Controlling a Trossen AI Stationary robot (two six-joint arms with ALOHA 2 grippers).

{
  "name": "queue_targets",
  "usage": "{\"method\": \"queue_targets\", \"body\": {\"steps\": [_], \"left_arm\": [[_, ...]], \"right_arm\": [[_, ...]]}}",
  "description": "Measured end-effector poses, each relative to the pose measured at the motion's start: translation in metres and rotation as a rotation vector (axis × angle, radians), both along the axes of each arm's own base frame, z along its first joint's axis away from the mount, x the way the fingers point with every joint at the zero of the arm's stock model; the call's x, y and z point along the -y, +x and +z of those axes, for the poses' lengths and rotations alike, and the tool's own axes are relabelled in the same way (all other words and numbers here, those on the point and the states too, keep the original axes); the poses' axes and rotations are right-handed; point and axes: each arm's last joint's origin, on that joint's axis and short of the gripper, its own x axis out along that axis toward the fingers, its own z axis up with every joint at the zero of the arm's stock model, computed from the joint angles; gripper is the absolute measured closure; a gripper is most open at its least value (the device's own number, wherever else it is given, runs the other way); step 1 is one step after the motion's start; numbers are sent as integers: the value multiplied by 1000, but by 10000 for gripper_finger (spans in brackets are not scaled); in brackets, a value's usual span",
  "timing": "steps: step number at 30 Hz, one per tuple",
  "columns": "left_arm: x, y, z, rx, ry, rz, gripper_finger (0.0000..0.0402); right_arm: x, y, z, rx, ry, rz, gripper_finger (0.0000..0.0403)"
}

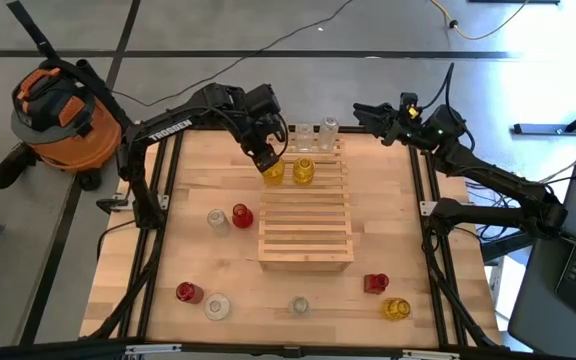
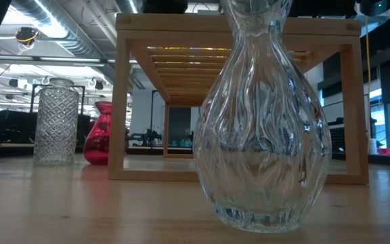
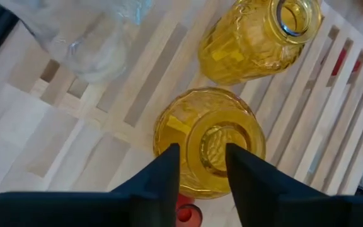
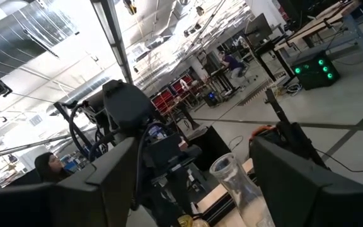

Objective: Sort vases onto shelf
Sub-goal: Align the yellow vase with the yellow vase on the shelf

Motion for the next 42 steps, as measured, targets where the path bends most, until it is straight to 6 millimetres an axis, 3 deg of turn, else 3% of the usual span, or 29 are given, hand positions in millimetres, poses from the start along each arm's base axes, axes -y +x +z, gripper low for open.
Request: {"method": "queue_targets", "body": {"steps": [11,42], "left_arm": [[-4,-4,4,19,11,23,213],[-8,-1,5,43,50,17,209]], "right_arm": [[0,0,0,2,4,0,137],[0,0,0,10,25,6,137]]}}
